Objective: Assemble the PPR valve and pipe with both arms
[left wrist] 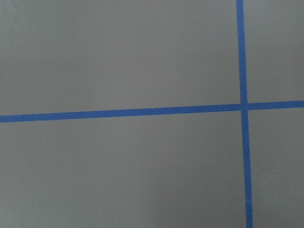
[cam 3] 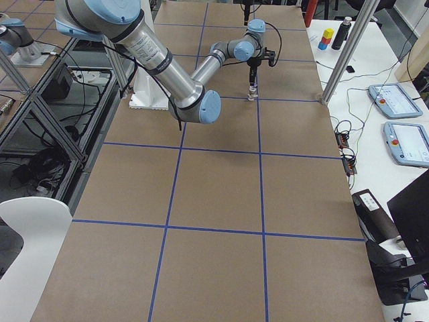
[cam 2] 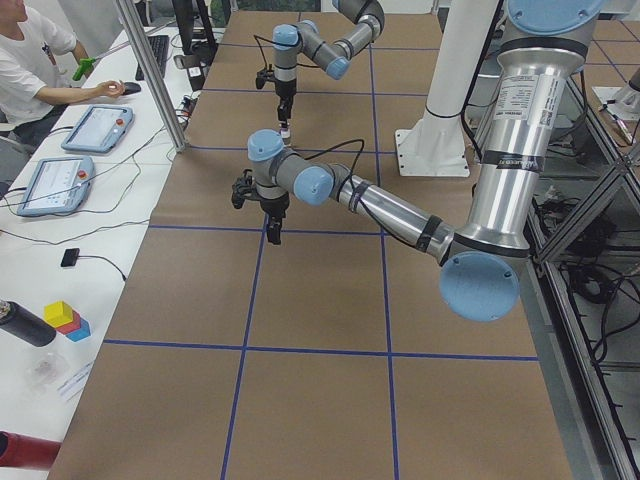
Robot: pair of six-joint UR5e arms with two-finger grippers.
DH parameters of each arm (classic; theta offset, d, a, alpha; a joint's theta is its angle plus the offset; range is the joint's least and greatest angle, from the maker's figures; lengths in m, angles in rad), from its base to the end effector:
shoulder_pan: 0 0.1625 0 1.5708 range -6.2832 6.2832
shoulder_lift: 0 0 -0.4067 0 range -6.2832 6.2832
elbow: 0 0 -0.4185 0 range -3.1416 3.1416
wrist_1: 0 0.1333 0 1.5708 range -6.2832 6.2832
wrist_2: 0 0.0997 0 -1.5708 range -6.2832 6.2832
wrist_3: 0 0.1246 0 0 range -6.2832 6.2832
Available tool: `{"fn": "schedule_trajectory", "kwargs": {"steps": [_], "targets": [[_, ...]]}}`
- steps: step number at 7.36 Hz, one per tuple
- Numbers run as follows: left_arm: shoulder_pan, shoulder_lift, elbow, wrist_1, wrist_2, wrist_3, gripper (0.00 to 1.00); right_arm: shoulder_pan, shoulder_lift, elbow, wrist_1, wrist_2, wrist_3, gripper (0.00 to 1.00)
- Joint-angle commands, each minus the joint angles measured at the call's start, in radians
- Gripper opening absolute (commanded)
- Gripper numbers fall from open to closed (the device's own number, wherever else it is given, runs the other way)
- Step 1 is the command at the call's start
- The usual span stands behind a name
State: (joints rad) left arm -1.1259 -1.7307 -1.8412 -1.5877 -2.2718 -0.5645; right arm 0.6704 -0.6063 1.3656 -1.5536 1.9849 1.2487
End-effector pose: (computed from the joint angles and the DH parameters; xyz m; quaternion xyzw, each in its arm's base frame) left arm 0.2002 -0.5429 0.4322 0.0204 0.3938 0.0213 0.9187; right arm -0.5664 -0.5553 0.1177 0.0091 -0.4164 0.0803 0.9056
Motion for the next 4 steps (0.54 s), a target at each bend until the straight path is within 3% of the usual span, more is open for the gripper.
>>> {"fn": "schedule_trajectory", "kwargs": {"steps": [1,2,4], "targets": [[-0.002,-0.001,-0.006,0.000,0.003,0.000,1.00,0.040,-0.089,0.175,-0.055,0.012,0.009,0.99],[-0.017,-0.001,-0.010,0.000,0.005,0.006,1.00,0.072,-0.219,0.334,-0.059,0.031,-0.006,0.99],[-0.046,0.002,-0.015,0.006,0.006,0.018,1.00,0.159,-0.401,0.469,-0.056,0.086,-0.099,0.99]]}}
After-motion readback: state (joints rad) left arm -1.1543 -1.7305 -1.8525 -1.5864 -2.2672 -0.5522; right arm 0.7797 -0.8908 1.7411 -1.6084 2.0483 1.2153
